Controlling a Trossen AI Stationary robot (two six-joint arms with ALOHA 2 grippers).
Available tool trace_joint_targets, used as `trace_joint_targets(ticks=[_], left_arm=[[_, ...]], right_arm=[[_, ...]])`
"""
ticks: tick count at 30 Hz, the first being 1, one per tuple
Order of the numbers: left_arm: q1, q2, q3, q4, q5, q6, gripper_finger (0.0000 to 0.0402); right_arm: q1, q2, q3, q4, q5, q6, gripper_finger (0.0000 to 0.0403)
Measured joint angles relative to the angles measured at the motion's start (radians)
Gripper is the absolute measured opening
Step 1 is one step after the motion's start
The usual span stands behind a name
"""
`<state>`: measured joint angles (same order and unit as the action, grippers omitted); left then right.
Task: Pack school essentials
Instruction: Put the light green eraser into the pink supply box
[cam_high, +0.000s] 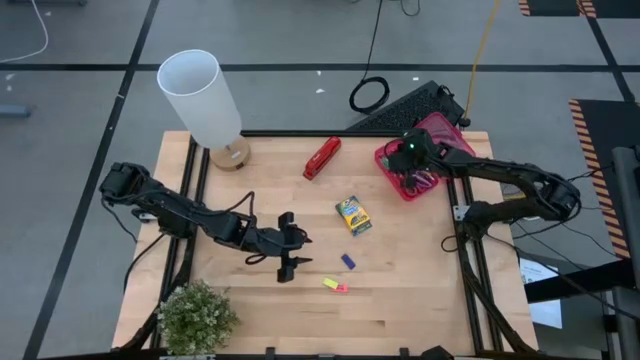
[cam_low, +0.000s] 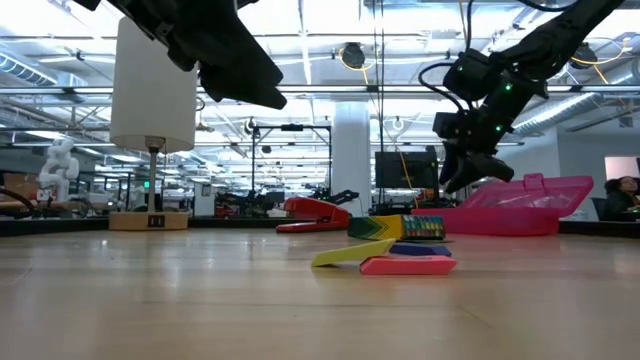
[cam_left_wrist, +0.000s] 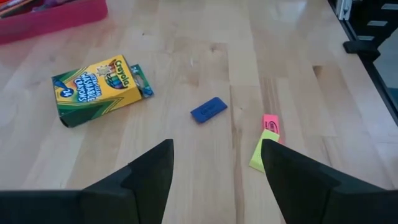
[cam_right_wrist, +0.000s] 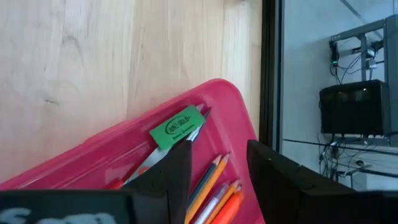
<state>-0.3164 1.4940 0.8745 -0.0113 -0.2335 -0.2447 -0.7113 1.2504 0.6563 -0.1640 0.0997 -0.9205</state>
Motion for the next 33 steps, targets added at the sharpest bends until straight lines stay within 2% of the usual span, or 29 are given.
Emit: trace_joint_targets(ticks=[4,8,11,14,17,22,26,33], left_arm=[[0.0,0.0,0.0,0.003,-0.004,-0.004,0.0246],[0.0,0.015,0.0,-0.012,-0.006,-0.02,0.0246],[0.0,0.071,-0.002,-0.006,-0.006,-0.002,0.0246],[0.0,0.152,-0.001,0.084,-0.002,0.01,0.0246],[0.001,0.229,-0.001,0.203,0.068,0.041,0.0246],[-0.014,0.334,0.0,0.343,0.185,0.107,0.0246],[-0.017,0.398,0.001,0.378,0.199,0.124,0.0246],[-0.027,0.495,0.047,0.4,0.199,0.166,0.0246]], right_arm=[[0.007,-0.005,0.0,0.0,-0.003,0.098,0.0148],[0.073,-0.034,0.0,-0.01,-0.089,0.304,0.0148],[0.16,-0.071,0.0,-0.026,-0.112,0.443,0.0148],[0.269,-0.1,0.0,-0.039,-0.159,0.55,0.0148],[0.392,-0.112,0.0,-0.052,-0.18,0.633,0.0148],[0.576,-0.113,0.0,-0.042,-0.176,0.727,0.0148],[0.68,-0.114,0.0,-0.004,-0.123,0.76,0.0148],[0.75,-0.113,0.0,0.008,0.006,0.741,0.0148]])
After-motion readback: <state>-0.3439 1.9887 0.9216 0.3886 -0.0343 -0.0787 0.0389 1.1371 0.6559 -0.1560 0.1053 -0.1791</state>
